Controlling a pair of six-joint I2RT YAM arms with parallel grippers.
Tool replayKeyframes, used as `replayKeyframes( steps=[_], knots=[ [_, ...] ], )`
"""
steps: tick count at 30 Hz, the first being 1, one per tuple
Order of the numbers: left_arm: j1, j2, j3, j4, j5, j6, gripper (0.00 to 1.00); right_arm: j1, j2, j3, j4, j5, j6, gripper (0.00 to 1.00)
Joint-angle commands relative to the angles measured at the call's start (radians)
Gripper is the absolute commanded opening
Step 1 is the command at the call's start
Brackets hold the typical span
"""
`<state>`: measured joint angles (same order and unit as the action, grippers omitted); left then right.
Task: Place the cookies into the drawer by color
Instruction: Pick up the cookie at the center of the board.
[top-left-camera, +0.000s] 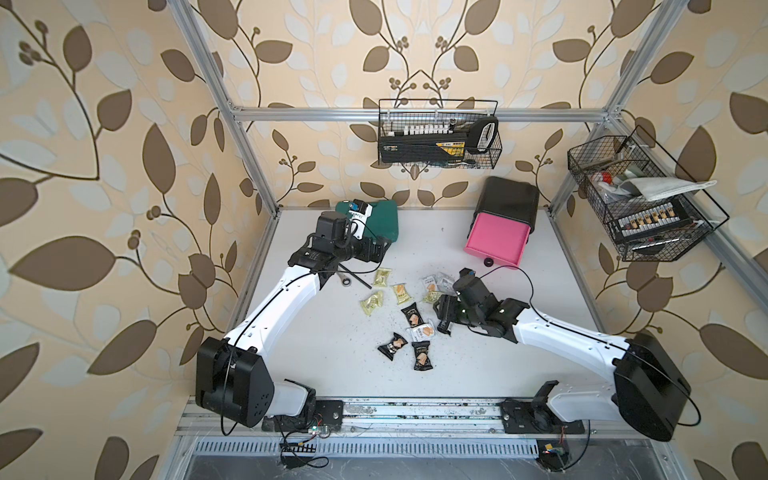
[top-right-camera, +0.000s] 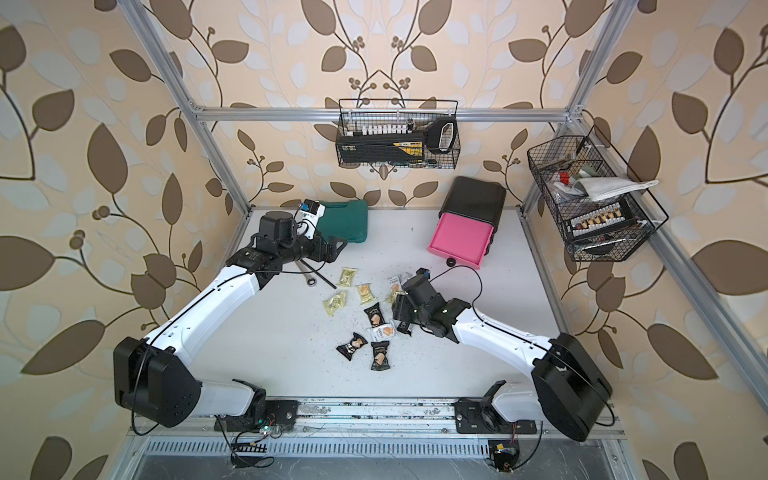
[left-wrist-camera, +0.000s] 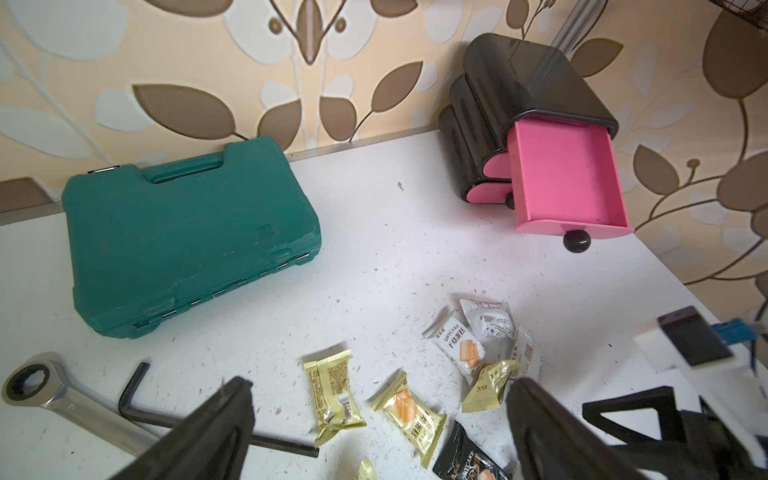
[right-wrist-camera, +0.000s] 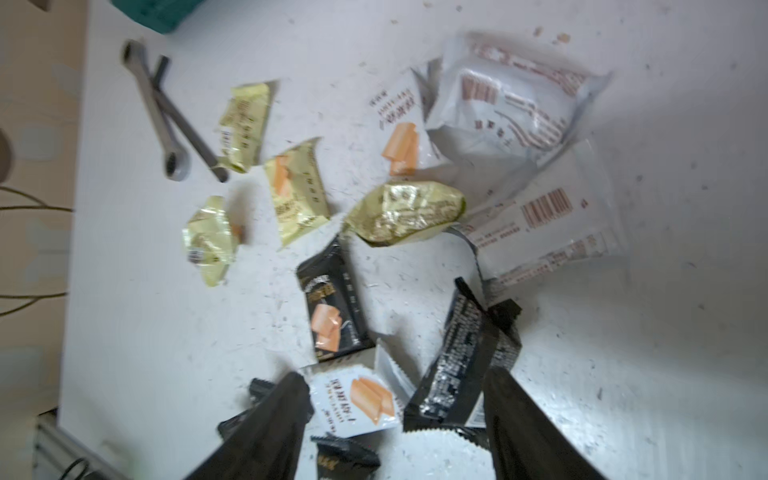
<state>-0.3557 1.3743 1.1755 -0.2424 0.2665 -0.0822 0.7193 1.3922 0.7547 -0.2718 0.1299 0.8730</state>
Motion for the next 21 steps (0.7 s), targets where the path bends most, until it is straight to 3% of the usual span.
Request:
replayKeyframes(
  steps=[1,8,21],
  knots=[
    [-0.012,-0.007,0.018,0.012,0.033,0.012,0.98,0.008,0.062,0.035,-0.061,0.089,0.042,0.69],
    [-0.019,0.006,0.023,0.005,0.035,0.016,0.99,0.008,0.161,0.034,-0.009,0.026,0.042,0.67],
    [-0.025,0.011,0.024,0.000,0.032,0.018,0.98,0.006,0.159,0.001,0.031,0.023,0.055,0.37]
  ],
)
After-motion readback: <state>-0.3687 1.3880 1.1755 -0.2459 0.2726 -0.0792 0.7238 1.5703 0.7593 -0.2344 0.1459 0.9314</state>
